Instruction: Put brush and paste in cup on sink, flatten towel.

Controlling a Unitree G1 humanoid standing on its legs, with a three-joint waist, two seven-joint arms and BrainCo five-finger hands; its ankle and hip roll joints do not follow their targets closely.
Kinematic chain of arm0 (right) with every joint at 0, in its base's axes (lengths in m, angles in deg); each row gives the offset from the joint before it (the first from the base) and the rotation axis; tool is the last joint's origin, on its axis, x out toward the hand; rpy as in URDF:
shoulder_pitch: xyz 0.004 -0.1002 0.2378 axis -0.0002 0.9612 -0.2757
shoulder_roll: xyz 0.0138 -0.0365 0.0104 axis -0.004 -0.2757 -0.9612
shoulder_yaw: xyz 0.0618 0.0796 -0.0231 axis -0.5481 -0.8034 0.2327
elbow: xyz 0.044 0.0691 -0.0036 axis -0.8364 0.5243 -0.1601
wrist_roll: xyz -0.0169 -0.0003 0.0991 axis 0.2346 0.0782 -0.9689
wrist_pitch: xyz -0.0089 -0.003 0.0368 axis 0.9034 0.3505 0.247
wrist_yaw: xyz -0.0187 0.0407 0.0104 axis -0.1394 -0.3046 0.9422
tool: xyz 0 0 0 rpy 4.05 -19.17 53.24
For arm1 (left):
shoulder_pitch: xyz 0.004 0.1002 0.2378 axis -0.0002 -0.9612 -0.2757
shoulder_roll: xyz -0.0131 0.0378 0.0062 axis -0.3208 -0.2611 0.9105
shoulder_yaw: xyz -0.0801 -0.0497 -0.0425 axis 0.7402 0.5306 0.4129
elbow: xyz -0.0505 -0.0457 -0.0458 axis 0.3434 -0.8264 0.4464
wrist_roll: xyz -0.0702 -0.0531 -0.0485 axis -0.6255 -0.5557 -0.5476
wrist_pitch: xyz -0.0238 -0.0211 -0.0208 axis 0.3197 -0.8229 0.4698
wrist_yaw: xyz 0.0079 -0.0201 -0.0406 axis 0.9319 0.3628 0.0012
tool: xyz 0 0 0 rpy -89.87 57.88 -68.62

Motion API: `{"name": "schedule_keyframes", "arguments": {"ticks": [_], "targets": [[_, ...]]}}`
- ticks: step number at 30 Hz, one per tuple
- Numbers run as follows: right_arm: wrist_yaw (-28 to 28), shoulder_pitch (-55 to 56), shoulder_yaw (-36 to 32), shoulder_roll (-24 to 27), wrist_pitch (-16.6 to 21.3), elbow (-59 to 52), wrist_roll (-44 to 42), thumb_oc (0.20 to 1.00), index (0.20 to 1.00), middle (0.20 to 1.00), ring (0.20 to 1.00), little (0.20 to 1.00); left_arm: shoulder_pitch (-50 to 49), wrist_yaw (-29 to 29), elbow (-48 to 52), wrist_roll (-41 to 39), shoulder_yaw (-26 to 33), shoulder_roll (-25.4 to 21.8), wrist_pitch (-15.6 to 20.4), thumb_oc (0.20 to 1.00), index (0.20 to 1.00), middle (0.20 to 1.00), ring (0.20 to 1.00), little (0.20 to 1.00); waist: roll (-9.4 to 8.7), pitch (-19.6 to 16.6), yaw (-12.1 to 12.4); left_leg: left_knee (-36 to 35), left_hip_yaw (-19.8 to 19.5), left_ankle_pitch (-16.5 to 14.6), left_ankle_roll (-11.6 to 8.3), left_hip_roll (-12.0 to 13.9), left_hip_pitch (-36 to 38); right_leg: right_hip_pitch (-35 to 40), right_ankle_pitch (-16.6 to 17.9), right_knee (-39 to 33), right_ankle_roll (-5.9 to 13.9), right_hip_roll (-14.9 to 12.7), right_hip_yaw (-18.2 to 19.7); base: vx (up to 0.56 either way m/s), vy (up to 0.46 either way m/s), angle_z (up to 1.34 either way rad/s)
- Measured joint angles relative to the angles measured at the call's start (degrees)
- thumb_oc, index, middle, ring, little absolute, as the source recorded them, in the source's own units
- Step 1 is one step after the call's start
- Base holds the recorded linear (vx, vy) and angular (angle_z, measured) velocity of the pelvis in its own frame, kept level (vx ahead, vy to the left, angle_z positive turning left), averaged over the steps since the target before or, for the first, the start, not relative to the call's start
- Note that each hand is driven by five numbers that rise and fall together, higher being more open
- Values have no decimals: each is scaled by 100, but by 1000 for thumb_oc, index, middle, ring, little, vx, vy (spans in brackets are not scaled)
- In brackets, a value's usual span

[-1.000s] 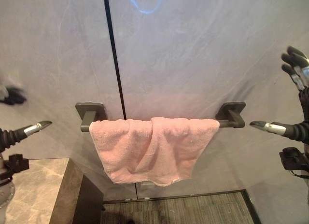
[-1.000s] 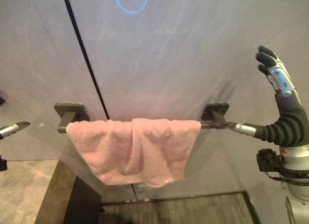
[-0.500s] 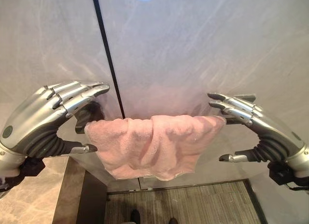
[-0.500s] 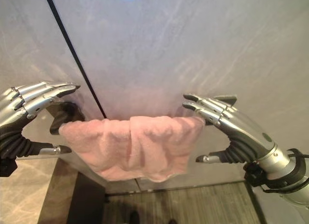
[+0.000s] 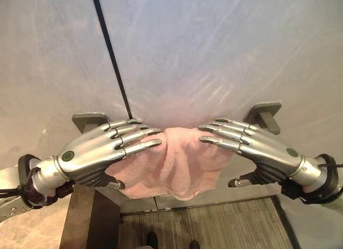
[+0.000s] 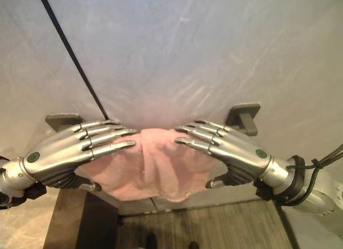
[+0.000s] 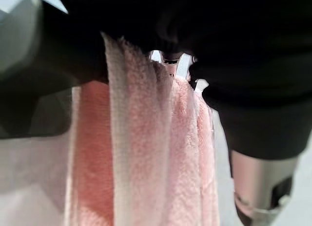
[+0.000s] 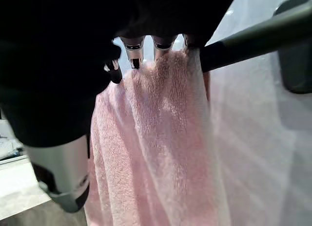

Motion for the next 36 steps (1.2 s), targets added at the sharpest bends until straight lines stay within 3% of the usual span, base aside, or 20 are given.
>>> {"name": "schedule_keyframes", "arguments": {"ticks": [2,3,5,8,25,31,36], "targets": [[-31,110,-73,7,17,69,94,1000,1000,1000,1000,1000,-58,41,-69,34,30,0,57,1000,1000,1000,1000,1000,21,-8,-27,-1,2,-6,-8,-1,-1,0,-2,0,4,-3,1,16,3,0],[-176,525,-556,157,109,160,297,1000,1000,1000,1000,1000,-454,128,-96,75,374,6,165,1000,1000,1000,1000,1000,38,-9,-45,-1,7,-8,-8,-2,-6,-6,-5,-1,7,-5,4,60,6,0],[-316,846,-852,223,171,269,520,1000,1000,1000,1000,1000,-757,140,-140,76,575,82,218,1000,1000,1000,1000,1000,91,-58,-85,0,4,-10,-1,0,-2,-1,-18,0,25,0,1,34,5,0],[-416,954,-956,227,204,379,656,1000,1000,1000,1000,1000,-867,147,-192,73,610,121,223,1000,1000,1000,1000,1000,115,-86,-106,-1,7,-10,-1,2,1,-2,-16,-1,22,1,5,17,0,0],[-520,1146,-1018,-21,215,582,933,1000,1000,1000,1000,1000,-1256,-263,-154,-51,1087,530,184,1000,1000,1000,1000,1000,25,-225,-91,-1,-18,-5,12,7,-12,-5,-18,-37,24,6,-10,10,0,0],[-521,1138,-932,-336,218,794,1029,1000,1000,1000,1000,1000,-1301,-518,-153,-305,1126,1184,168,1000,1000,1000,1000,1000,-41,-291,-88,-2,-36,-12,21,14,-11,4,-14,-47,21,12,-25,20,1,0],[-520,1118,-912,-406,217,995,1084,1000,1000,1000,1000,1000,-1388,-606,-170,-501,1116,1254,39,1000,1000,1000,1000,1000,-45,-303,-73,-24,-37,-3,7,13,-23,-5,10,-48,24,8,-27,3,0,1]]}}
